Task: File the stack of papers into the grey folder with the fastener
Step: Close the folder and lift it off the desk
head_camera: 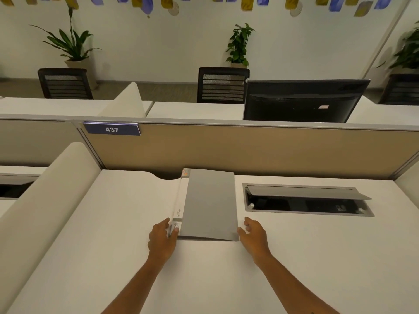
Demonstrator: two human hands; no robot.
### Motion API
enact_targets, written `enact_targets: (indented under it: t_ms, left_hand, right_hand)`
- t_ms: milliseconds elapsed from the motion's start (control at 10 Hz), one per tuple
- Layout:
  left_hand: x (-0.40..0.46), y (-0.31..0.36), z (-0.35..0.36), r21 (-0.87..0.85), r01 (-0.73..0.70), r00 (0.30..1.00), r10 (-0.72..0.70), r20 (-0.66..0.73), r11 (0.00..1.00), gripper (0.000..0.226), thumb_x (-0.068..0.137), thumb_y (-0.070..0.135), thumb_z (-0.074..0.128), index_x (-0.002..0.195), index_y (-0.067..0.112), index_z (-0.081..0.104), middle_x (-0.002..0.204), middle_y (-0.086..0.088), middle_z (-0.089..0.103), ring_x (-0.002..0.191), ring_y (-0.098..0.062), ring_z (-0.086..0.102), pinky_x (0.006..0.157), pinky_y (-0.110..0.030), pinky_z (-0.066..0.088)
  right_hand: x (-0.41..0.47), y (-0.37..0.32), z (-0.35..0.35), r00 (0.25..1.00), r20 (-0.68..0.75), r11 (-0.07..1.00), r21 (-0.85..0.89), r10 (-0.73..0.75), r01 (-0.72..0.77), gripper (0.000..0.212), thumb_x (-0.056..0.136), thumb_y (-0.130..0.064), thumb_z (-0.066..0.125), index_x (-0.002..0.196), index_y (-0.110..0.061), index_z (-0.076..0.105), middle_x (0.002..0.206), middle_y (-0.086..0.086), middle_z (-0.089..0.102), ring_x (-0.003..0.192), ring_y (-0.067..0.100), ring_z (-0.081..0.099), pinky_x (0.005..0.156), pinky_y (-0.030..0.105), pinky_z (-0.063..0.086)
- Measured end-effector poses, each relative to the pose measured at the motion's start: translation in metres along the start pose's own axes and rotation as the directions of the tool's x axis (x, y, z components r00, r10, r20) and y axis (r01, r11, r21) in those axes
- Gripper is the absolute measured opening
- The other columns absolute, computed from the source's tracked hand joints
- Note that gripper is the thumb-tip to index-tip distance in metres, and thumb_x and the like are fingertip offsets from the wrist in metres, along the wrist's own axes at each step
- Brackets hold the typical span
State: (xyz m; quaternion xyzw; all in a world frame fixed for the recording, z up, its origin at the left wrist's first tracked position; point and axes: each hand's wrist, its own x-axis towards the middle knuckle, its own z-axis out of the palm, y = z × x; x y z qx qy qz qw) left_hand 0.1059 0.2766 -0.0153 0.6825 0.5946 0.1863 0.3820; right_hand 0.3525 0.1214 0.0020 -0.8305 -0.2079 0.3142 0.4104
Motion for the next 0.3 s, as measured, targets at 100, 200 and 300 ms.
enact_targets:
  t_ms: [100, 200, 300]
  left_hand:
    - [-0.017, -0.004, -0.002, 0.039, -0.050, 0.999, 0.049, 0.022, 0.998, 0.055, 0.097, 0.025, 0.069, 0.146, 0.008, 0.051, 0.137, -0.015, 0.060, 0.124, -0.032, 0.060, 0.104, -0.050, 0.049]
    - [-0.040, -0.005, -0.010, 0.091, -0.124, 0.990, 0.118, 0.074, 0.988, 0.068, 0.099, 0.028, 0.067, 0.155, 0.004, 0.038, 0.152, -0.014, 0.049, 0.138, -0.031, 0.050, 0.115, -0.046, 0.043]
    - [-0.053, -0.009, -0.011, 0.149, -0.190, 0.981, 0.181, 0.076, 0.970, 0.073, 0.101, 0.037, 0.062, 0.159, 0.007, 0.029, 0.161, -0.010, 0.040, 0.147, -0.029, 0.039, 0.121, -0.043, 0.035]
  right_hand:
    - [-0.011, 0.010, -0.011, 0.997, 0.029, 0.985, -0.155, -0.074, 0.077, 0.055, 0.102, -0.026, 0.062, 0.153, -0.013, 0.045, 0.156, 0.008, 0.048, 0.142, 0.026, 0.048, 0.114, 0.037, 0.042]
    - [-0.028, 0.024, -0.032, 0.988, 0.043, 0.931, -0.330, -0.150, 0.156, 0.058, 0.105, -0.037, 0.053, 0.157, -0.017, 0.037, 0.164, 0.005, 0.037, 0.152, 0.023, 0.033, 0.122, 0.037, 0.030]
    - [-0.037, 0.039, -0.046, 0.971, 0.000, 0.872, -0.440, -0.241, 0.216, 0.061, 0.106, -0.043, 0.047, 0.160, -0.019, 0.032, 0.166, 0.003, 0.033, 0.154, 0.021, 0.029, 0.124, 0.035, 0.026]
